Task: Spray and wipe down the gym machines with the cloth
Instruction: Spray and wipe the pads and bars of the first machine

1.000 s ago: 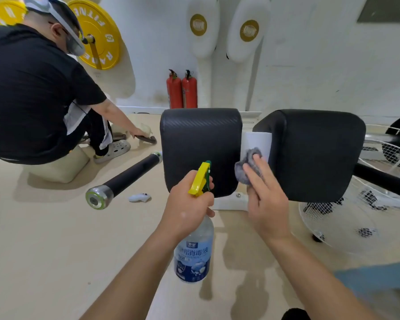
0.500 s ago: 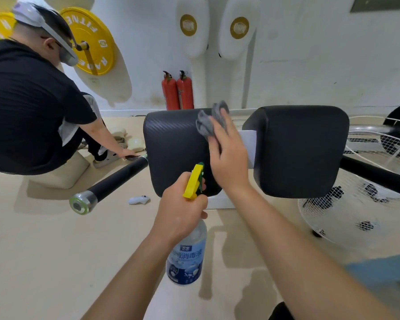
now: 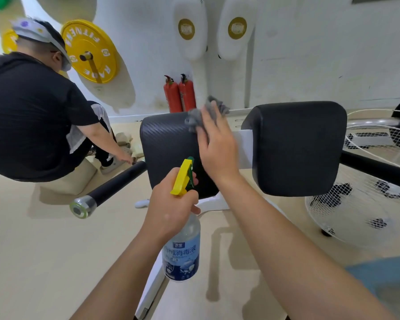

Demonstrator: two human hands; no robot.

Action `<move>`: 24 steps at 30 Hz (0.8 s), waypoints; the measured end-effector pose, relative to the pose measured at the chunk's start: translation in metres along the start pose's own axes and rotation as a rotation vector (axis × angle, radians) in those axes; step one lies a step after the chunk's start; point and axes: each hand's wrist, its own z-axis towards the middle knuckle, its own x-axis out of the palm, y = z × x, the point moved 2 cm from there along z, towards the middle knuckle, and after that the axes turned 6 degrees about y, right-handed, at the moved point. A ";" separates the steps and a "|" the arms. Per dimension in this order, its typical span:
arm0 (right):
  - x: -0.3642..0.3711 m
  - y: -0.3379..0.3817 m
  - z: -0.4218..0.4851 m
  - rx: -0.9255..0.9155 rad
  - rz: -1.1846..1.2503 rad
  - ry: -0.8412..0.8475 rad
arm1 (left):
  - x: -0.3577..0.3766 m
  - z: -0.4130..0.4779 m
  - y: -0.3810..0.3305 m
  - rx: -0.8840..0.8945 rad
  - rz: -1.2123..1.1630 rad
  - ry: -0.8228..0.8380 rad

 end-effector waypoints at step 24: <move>0.005 -0.010 -0.043 0.293 0.290 -0.102 | 0.012 -0.006 0.003 -0.010 0.012 -0.018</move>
